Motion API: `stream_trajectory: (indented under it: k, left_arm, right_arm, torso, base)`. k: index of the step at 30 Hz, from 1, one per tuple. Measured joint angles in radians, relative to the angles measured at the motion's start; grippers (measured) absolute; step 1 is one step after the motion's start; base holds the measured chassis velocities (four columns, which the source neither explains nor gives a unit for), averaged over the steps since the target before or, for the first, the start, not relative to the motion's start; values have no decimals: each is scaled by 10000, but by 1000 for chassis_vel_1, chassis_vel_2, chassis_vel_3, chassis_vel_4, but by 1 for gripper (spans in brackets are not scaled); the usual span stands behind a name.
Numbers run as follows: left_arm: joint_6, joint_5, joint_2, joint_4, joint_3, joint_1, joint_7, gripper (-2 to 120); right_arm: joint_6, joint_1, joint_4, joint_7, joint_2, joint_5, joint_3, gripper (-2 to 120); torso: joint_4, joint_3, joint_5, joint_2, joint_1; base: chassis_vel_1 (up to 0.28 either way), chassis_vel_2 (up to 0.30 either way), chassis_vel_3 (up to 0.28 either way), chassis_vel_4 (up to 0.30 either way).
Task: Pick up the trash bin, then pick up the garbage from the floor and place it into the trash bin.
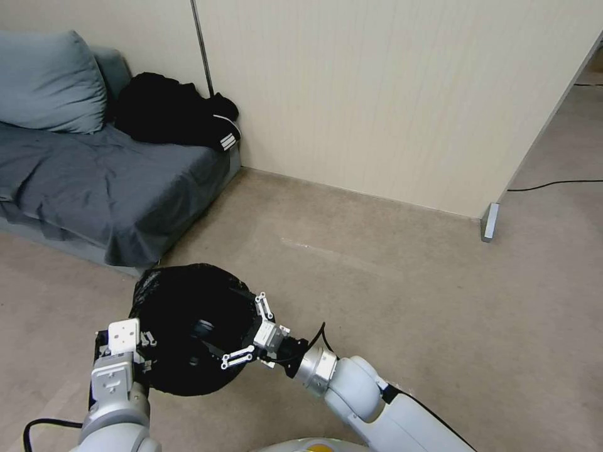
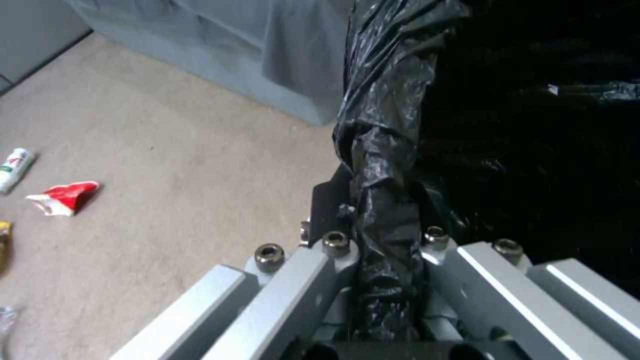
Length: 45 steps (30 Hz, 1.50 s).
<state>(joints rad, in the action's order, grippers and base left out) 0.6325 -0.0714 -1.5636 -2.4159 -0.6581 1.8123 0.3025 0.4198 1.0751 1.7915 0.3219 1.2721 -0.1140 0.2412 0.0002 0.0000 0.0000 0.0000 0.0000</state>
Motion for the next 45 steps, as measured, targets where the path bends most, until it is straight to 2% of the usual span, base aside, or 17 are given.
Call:
stream_trajectory:
  k: [4, 5, 8, 10, 11, 15, 21, 27, 33, 45]
  left_arm:
    - [-323, -591, -141, 183, 167, 60, -147, 1]
    - [-468, -688, -170, 181, 249, 169, -296, 1]
    - [-561, -648, -136, 104, 190, 265, -346, 1]
    - [-595, -353, 73, -119, 18, 535, -339, 1]
    - [-595, -353, 73, -119, 18, 535, -339, 1]
    - [-573, 42, 333, -348, 36, 817, -279, 1]
    - [-368, 666, 704, -437, -117, 685, -162, 1]
    - [-307, 734, 743, -423, -135, 484, -138, 1]
    - [-299, 749, 636, -318, -198, 265, -77, 1]
    - [-239, 915, 607, -113, -309, -176, -63, 1]
  right_arm:
    - [-16, 512, 1013, -193, 244, 203, -739, 100]
    - [-130, 1111, 1723, -342, 396, 268, -1221, 100]
    - [-186, 1828, 2337, -485, 453, 274, -1790, 100]
    - [-262, 2800, 2905, -941, 503, 225, -2778, 100]
    - [-262, 2800, 2905, -941, 503, 225, -2778, 100]
    - [-475, 3688, 3415, -1467, 679, 105, -3819, 100]
    - [-407, 4552, 3710, -1631, 1104, -81, -4878, 100]
    - [-430, 4761, 3710, -2035, 1175, -60, -5139, 100]
    - [-732, 4906, 3542, -2879, 1237, 10, -5652, 100]
    - [-663, 4918, 3008, -3124, 1343, 53, -5912, 100]
  torso:
    - [-1, 0, 3, 0, 0]
    - [-1, 0, 1, 0, 0]
    - [-2, -1, 0, 0, 1]
    - [-3, 0, 2, 0, 0]
    - [-3, 0, 2, 0, 0]
    - [-3, -1, 2, 0, -1]
    - [-3, -1, 0, 0, 0]
    - [-2, 0, 1, 0, 0]
    - [-1, 0, 1, 0, 0]
    - [-1, 0, 1, 0, 0]
  base:
    - [0, 0, 0, 0]
    - [0, 0, 0, 0]
    - [0, 0, 0, 0]
    - [0, 0, 0, 0]
    - [0, 0, 0, 0]
    - [0, 0, 0, 0]
    - [0, 0, 0, 0]
    - [23, 23, 30, 24]
    - [66, 62, 71, 66]
    - [103, 102, 102, 102]
